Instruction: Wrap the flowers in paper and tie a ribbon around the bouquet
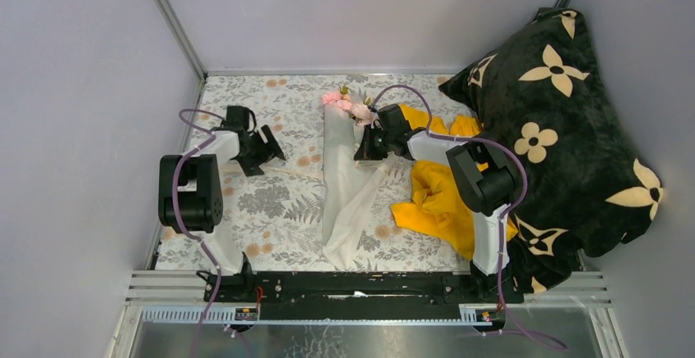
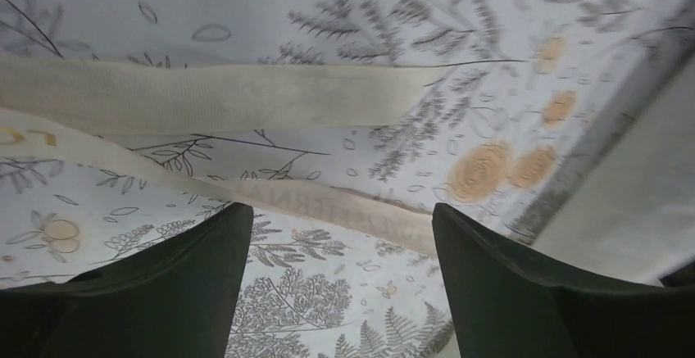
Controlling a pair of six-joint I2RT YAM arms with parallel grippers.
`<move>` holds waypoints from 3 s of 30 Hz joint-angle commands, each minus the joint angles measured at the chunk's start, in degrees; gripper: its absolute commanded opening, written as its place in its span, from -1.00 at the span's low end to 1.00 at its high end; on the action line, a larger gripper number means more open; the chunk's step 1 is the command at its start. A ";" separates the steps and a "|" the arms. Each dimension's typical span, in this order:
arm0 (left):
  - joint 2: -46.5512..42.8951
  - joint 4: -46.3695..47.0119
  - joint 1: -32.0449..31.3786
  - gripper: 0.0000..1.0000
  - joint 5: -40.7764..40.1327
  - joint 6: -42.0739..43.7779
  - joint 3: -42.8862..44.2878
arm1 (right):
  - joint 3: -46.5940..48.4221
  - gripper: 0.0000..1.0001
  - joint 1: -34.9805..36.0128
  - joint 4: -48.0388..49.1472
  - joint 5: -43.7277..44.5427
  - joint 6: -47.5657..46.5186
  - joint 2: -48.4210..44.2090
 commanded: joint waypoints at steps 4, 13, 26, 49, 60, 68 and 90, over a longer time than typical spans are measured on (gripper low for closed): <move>5.28 2.16 -4.01 0.73 -7.76 -7.88 -2.74 | 0.19 -1.00 0.39 -4.47 2.63 -2.02 -2.22; 12.66 3.33 -3.40 -0.55 -6.12 -6.36 -0.62 | 0.59 -1.00 0.44 -7.26 3.07 -2.65 -2.64; -7.72 -2.10 -26.39 -1.00 6.82 23.16 11.87 | -1.94 -1.00 0.05 -2.38 -3.20 -1.03 -5.61; 12.79 -16.02 -39.27 -0.96 10.99 48.88 36.93 | -15.09 -0.92 -4.82 13.07 -12.75 4.18 -14.38; 13.07 -12.38 -35.73 -0.97 12.42 43.59 29.71 | -14.64 -1.00 -6.02 11.39 -9.56 4.13 -15.35; 13.95 -6.06 -37.78 -0.96 12.54 41.89 22.60 | -16.33 -1.00 -7.25 6.23 -3.66 3.05 -26.17; 15.14 0.49 -38.25 -0.95 11.15 42.02 17.11 | -8.75 -1.00 -7.52 -15.04 18.42 -9.80 -58.33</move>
